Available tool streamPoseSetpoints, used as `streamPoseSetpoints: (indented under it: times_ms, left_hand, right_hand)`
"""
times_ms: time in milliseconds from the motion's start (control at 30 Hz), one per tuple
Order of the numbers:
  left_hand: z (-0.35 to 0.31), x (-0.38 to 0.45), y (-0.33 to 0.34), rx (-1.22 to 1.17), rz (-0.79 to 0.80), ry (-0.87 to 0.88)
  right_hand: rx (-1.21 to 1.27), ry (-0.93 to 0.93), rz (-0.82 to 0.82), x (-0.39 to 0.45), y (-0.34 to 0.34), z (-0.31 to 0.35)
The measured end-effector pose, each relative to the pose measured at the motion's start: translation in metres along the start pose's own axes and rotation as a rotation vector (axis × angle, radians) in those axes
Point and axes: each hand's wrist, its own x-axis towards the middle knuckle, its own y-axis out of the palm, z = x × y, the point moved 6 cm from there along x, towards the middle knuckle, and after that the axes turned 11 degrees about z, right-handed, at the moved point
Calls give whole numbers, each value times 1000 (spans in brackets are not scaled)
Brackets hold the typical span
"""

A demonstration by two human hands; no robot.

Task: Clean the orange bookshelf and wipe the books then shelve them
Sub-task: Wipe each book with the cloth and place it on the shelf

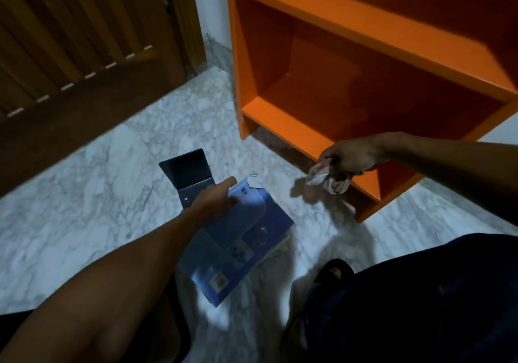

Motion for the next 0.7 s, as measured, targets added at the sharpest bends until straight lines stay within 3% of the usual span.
streamPoseSetpoints:
  times_ms: [167,400,500,567,633,700]
  left_hand:
    - [-15,-37,-42,-245,-155,121]
    - [-38,-105,-132,-525,-423,265]
    - [-51,-134,-171,-576,-500,306]
    - [-62,-155,-192,-604,-528,322]
    - [-71,-173,-208,-670,-540,355]
    - [-77,-188,-216,-738,-558,384]
  right_hand:
    - [106,-134,-48,-21,2,64]
    - [734,-434,-537,-78,-22,109]
    - [910,-564,-669,-102,-35,130]
    - [782,-592,-862,-117,-52,145]
    - [491,-608,-1087,-130,-72,163]
    - [228,-631,-1206,-139,-79,185]
